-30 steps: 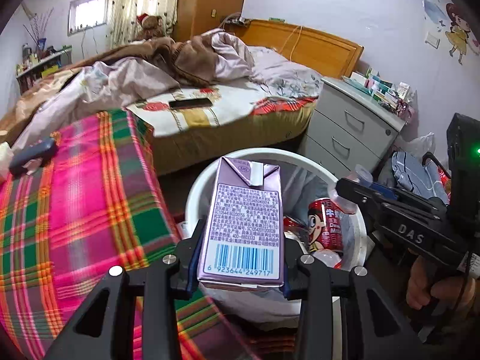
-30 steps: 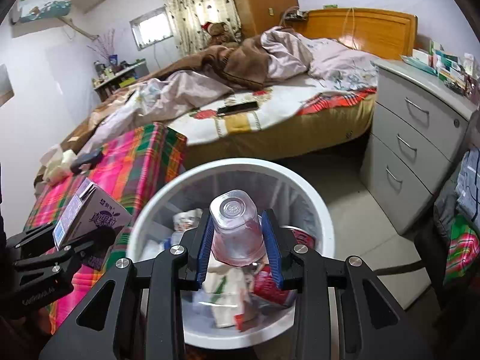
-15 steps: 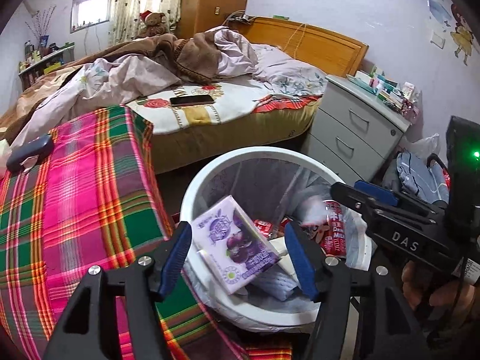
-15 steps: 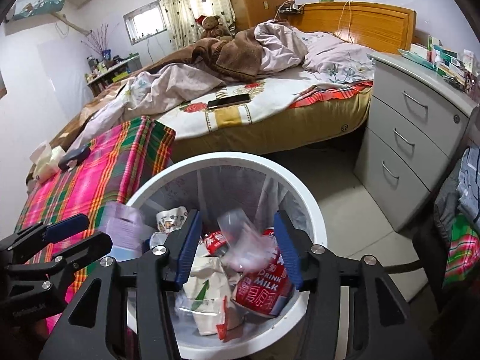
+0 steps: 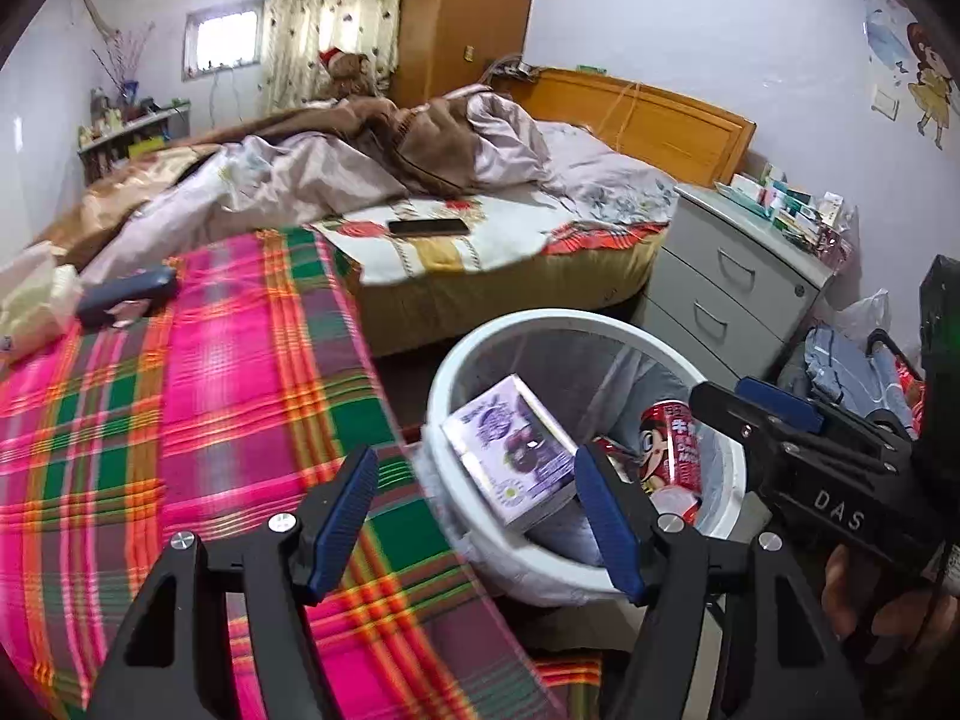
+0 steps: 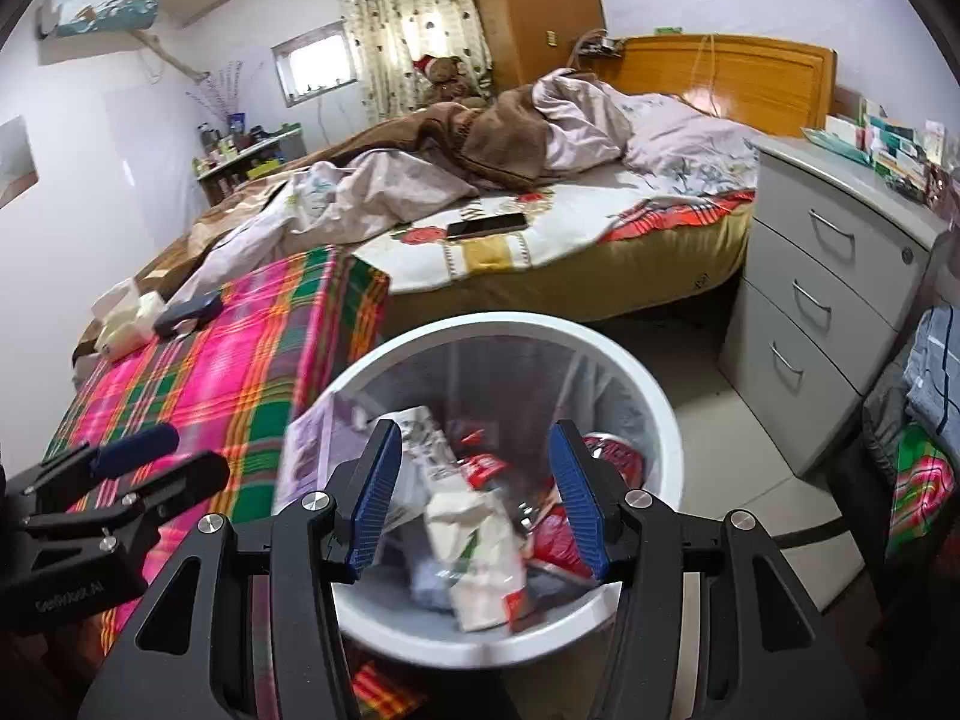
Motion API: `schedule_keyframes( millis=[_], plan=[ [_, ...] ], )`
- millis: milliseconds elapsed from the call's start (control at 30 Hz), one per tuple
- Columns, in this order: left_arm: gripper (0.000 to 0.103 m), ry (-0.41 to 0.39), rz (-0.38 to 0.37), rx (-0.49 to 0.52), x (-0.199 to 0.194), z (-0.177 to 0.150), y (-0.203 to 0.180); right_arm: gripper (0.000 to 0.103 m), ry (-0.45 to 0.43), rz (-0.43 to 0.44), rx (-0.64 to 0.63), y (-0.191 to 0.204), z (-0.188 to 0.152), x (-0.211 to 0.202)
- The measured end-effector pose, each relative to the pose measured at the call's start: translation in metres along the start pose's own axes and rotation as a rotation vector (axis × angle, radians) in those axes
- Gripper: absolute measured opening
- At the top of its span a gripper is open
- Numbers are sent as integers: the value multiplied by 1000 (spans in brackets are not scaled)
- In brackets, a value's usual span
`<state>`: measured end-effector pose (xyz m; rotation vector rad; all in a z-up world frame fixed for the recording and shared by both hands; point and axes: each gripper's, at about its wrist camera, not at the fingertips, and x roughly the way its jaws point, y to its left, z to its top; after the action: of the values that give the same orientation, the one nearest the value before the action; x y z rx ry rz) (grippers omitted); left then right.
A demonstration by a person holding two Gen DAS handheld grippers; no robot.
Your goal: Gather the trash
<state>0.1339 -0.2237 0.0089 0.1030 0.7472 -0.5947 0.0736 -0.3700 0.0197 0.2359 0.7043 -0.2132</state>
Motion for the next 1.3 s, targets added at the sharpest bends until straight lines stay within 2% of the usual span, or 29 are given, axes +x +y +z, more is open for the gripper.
schedule_keyframes(
  millis=[300,500,733,833,1300],
  plan=[
    [70,-66,113,-44,-46,-27,24,53,-62,59,-20,29,-22,-26],
    [71,-92,182,-54,-68,-50,34,53,-100,66,-60,49,-37,-38],
    [71,-102,237,-84,-81,-72,44,53,-104,63,-87,65,-51,-39],
    [71,-111,287,-89,-86,-79,48,53,-99,75,-79,67,-55,-39],
    [71,-132,291,-93,-96,-91,50,53,-138,71,-110,84,-66,-50]
  ],
)
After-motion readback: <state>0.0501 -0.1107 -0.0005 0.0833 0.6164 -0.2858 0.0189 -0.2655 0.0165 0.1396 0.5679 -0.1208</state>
